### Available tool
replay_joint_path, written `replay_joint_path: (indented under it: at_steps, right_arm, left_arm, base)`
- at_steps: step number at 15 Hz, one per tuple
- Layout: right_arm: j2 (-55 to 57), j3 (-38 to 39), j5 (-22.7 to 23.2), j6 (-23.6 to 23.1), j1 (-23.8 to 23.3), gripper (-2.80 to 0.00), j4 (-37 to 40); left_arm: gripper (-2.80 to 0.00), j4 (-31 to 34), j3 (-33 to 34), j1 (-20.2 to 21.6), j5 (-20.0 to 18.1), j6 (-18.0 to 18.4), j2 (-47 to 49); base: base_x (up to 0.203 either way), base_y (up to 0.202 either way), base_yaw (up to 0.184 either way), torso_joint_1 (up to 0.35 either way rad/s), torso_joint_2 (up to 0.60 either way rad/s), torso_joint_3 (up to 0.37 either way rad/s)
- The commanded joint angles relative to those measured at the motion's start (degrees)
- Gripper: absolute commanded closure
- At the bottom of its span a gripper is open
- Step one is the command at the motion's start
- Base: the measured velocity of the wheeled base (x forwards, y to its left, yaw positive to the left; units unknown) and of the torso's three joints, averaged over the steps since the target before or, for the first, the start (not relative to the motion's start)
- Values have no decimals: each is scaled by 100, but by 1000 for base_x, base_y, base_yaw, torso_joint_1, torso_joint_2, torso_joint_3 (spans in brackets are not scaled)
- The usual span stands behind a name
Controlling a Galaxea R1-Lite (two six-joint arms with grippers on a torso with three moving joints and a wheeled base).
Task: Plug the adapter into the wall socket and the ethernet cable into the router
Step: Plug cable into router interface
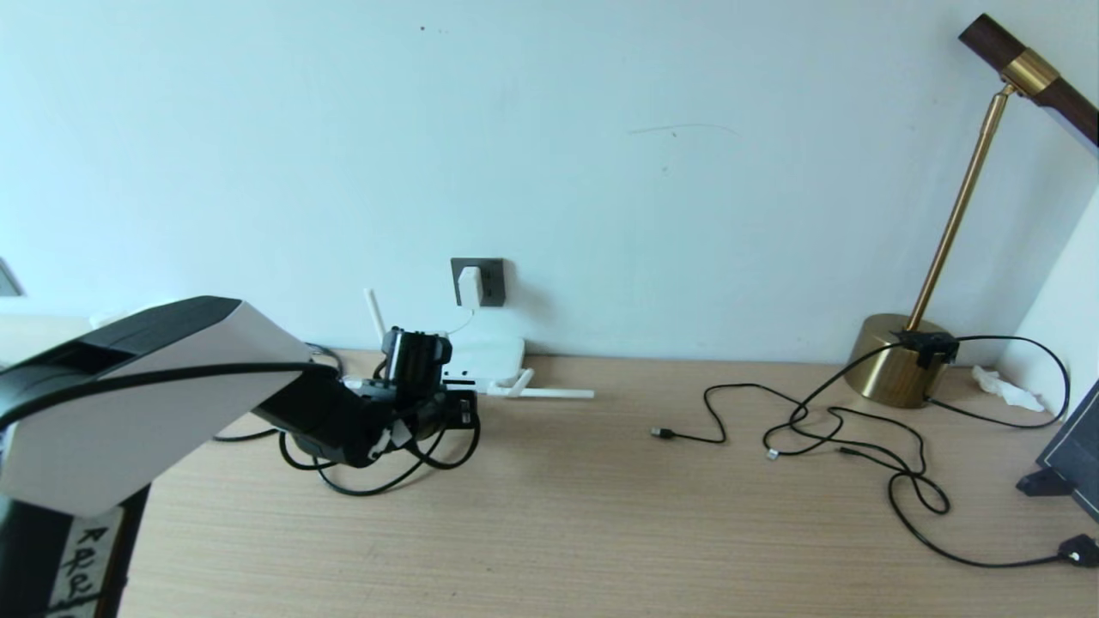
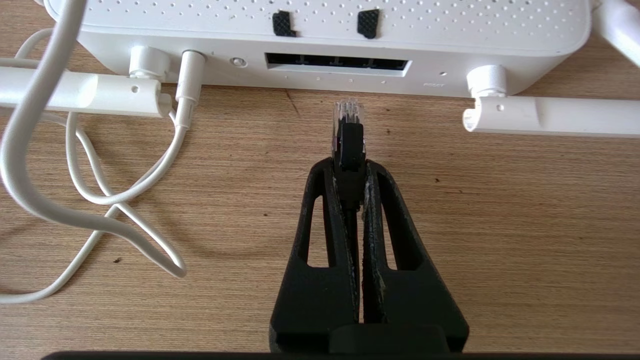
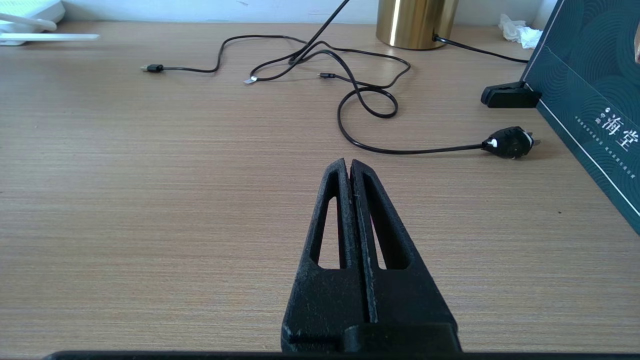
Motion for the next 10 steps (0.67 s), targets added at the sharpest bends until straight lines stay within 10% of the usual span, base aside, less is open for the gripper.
replay_joint_path:
  at_steps: [1, 10]
  right_arm:
    - [2, 1, -4, 1, 0, 0, 7]
    - [2, 1, -4, 1, 2, 0, 5]
  left_arm:
    - [0, -20, 55, 20, 10, -6, -67]
    - [0, -20, 20, 298, -7, -6, -55]
  base:
    - [0, 0, 0, 0, 0, 0]
    - [0, 0, 0, 0, 0, 0]
